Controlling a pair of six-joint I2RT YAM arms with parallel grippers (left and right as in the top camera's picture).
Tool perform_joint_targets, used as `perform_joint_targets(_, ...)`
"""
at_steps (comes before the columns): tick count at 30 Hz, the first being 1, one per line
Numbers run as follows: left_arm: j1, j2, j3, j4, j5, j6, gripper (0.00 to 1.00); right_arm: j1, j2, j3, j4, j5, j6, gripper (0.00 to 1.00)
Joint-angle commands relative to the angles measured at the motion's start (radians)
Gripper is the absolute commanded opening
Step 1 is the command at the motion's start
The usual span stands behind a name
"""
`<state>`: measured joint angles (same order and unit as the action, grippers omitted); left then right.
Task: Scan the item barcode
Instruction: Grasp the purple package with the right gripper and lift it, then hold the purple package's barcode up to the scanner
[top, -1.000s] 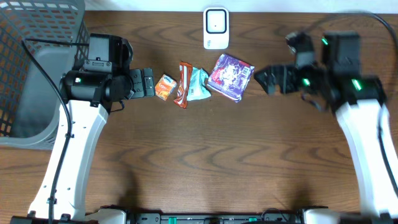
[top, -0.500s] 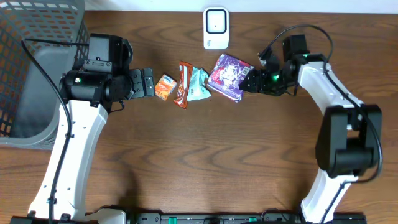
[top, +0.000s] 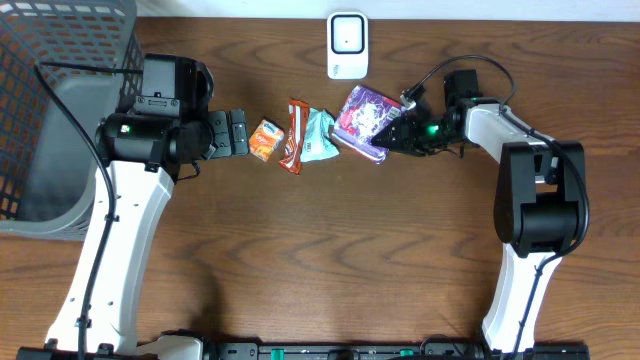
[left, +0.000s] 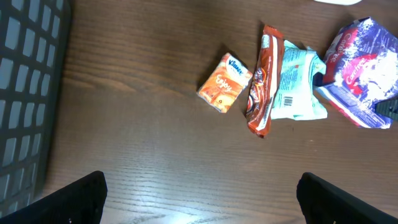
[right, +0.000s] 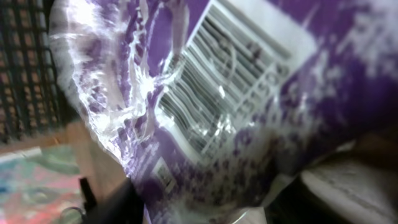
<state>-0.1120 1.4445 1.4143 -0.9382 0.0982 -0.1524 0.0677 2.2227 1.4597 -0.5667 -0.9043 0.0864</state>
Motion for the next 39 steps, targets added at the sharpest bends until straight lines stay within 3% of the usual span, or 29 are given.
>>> perform_joint_targets(1,0.004,0.006,0.001,-0.003,-0.005,0.010,0.98,0.002,0.026,0.013,0.015,0.035,0.008,0.07)
perform_joint_targets(2,0.004,0.006,0.001,-0.003,-0.005,0.010,0.98,0.000,0.023,0.015,0.018,0.035,0.015,0.01)
perform_joint_targets(6,0.004,0.006,0.001,-0.003,-0.005,0.010,0.98,-0.022,-0.016,0.040,-0.010,0.050,0.051,0.01)
perform_joint_targets(9,0.004,0.006,0.001,-0.003,-0.005,0.010,0.98,-0.034,-0.082,0.089,-0.099,0.181,0.056,0.01)
perform_joint_targets(17,0.004,0.006,0.001,-0.003,-0.005,0.010,0.98,0.038,-0.290,0.212,-0.417,1.078,0.114,0.01)
perform_joint_targets(23,0.004,0.006,0.001,-0.003,-0.005,0.010,0.98,0.123,-0.319,0.201,-0.504,1.510,0.148,0.01)
perform_joint_targets(29,0.004,0.006,0.001,-0.003,-0.005,0.010,0.98,0.156,-0.287,0.101,-0.476,1.564,0.145,0.01)
perform_joint_targets(34,0.004,0.006,0.001,-0.003,-0.005,0.010,0.98,0.206,-0.257,0.085,-0.453,1.492,0.145,0.01)
perform_joint_targets(39,0.004,0.006,0.001,-0.003,-0.005,0.010,0.98,0.301,-0.256,0.085,-0.406,1.402,0.145,0.23)
